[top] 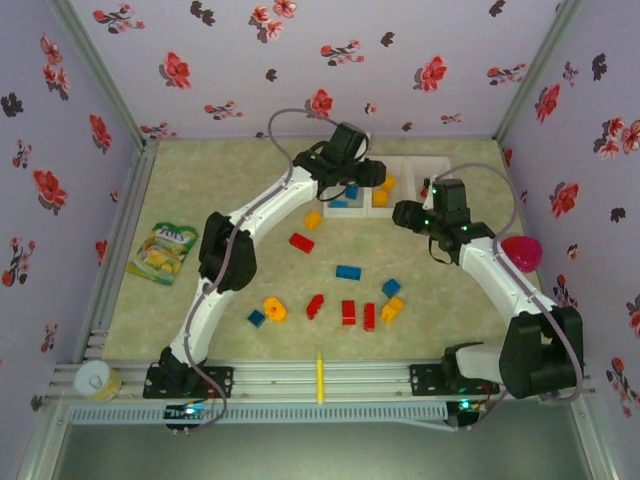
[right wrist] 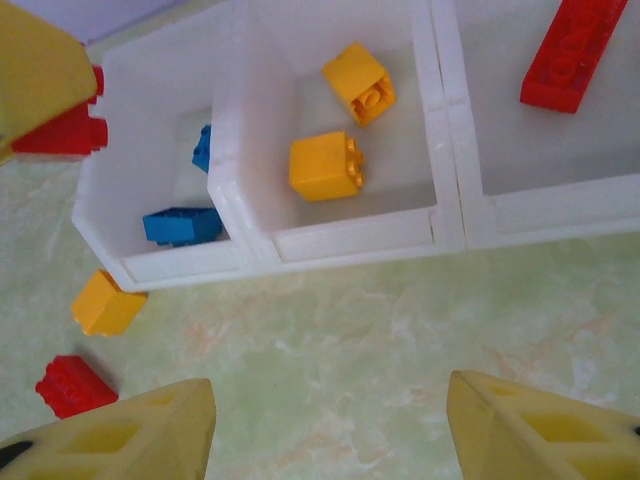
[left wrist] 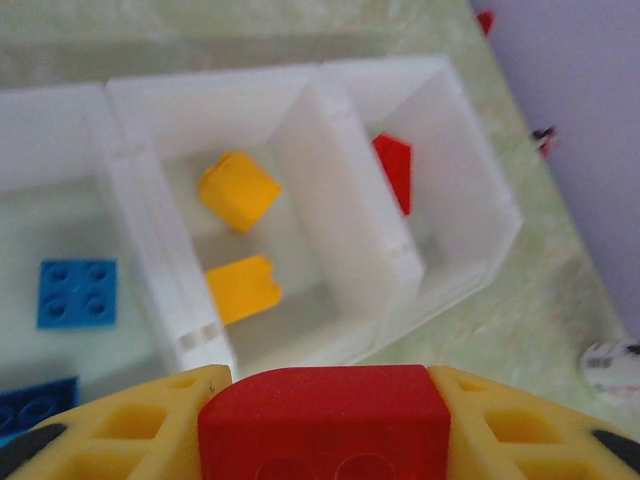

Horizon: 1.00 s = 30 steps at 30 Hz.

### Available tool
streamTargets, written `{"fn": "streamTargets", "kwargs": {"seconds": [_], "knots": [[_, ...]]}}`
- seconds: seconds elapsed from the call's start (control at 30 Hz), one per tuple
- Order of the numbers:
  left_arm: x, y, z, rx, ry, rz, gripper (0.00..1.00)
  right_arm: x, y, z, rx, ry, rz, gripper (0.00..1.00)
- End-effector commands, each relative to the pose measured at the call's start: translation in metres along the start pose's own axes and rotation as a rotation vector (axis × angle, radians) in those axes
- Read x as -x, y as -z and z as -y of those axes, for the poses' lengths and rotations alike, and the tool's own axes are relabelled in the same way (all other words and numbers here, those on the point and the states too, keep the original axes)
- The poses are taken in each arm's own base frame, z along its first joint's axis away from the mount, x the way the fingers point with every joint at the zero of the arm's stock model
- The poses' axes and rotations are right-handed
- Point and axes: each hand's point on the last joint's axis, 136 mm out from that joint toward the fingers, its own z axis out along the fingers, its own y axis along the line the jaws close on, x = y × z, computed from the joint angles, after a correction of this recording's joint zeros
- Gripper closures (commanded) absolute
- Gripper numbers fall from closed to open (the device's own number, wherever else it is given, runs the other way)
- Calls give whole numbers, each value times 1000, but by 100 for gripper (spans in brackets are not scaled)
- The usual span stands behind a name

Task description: Sort the legos into containers by color

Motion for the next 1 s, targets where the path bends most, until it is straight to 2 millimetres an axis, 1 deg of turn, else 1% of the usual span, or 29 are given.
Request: {"fn": "streamTargets", "kwargs": {"seconds": [0.0,0.17,0.27,0.4,0.6,0.8,0.97], "knots": [[14,-7,26,-115,60,52,65,19,6,-9,50,-29,81,36],[25,-11,41,-207,156,85,67,33,8,-14,94,-77,182,35],[33,-2,51,-246,208,97,67,45,13,-20,142,-87,268,35],[45,15,60,-274,268,121,67,58,21,-29,209,-66,371,34],[49,27,67,-329,395,120,68,76,28,-40,268,-14,475,30],[53,39,75,-401,455,141,68,89,19,-47,296,3,500,28],[53,40,82,-451,487,129,68,94,8,-57,349,14,493,28]]}}
